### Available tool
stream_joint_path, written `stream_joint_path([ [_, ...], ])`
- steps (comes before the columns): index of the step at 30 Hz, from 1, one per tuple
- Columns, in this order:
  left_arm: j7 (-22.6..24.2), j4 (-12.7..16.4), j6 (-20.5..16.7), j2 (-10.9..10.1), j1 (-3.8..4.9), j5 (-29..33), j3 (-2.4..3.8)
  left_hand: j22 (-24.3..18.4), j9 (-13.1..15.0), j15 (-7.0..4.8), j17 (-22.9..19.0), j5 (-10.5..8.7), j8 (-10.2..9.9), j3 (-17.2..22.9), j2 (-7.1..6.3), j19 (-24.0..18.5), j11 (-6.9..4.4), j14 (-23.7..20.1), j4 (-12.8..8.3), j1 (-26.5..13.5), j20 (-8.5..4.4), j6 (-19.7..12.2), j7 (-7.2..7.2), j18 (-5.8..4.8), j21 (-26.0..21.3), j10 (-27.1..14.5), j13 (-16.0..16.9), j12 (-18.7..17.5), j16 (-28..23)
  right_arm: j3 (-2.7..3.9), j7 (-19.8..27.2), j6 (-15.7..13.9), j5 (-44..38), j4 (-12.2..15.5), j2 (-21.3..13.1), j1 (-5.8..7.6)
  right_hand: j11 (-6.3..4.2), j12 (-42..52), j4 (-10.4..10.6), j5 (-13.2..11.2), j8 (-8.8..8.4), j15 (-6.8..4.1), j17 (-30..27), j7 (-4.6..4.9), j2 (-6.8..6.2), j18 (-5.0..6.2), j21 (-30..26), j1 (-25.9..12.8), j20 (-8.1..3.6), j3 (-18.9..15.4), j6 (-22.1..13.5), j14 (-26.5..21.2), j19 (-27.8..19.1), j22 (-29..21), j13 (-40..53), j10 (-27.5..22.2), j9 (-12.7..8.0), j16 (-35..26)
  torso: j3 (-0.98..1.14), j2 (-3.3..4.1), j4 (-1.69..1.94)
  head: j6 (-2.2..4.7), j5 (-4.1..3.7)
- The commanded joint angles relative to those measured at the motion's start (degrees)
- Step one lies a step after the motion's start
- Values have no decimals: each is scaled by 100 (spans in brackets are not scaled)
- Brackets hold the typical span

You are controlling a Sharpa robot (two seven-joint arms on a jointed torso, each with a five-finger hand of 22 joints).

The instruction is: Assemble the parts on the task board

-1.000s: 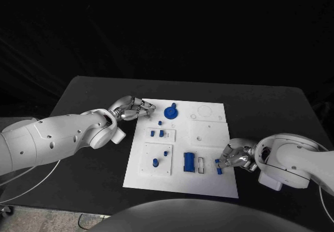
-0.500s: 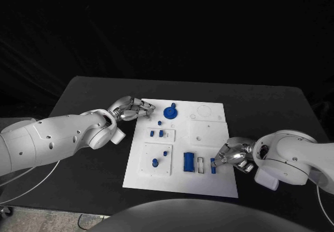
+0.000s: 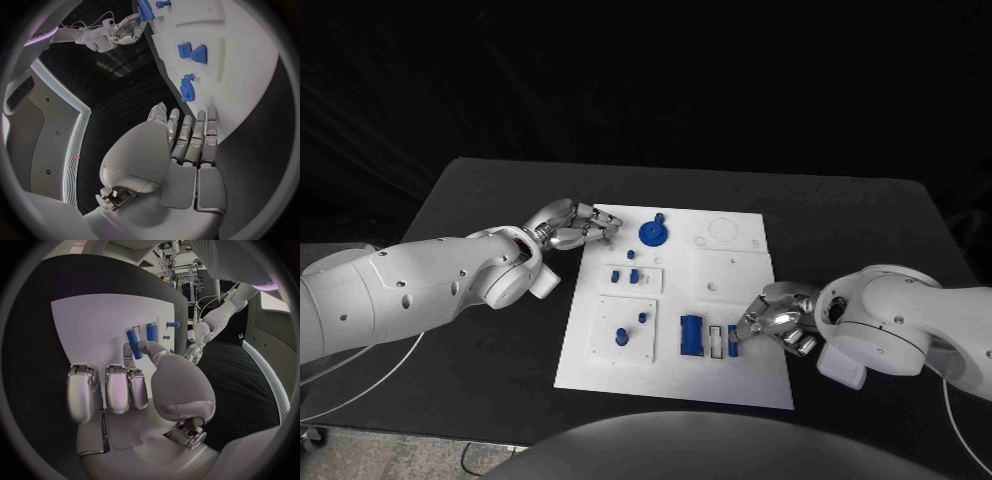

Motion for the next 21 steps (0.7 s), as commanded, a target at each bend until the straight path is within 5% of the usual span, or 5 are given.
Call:
stream_joint_path([
  [1,9,7,83,17,-6,30,1,-2,-8,17,-8,22,38,-19,1,23,8,8,-7,34,-15,29,21,-100,21,10,3,25,31,-1,-13,113,178,-50,61,0,46,22,37,-3,9,36,149,-15,12,-6,25,-85,22,15,34,373,384,1292,1509,602,-26,24,-1,-2,-1,1,-4],
  [21,-2,-6,97,40,-6,30,1,-2,-8,17,-8,22,38,-19,1,23,8,8,-7,34,-15,29,21,-100,21,10,3,25,31,-2,-121,285,114,-241,314,-9,26,22,137,-501,28,36,124,-40,51,-3,22,-348,25,-7,80,364,377,1289,1509,602,-122,21,2,4,-1,1,0],
])
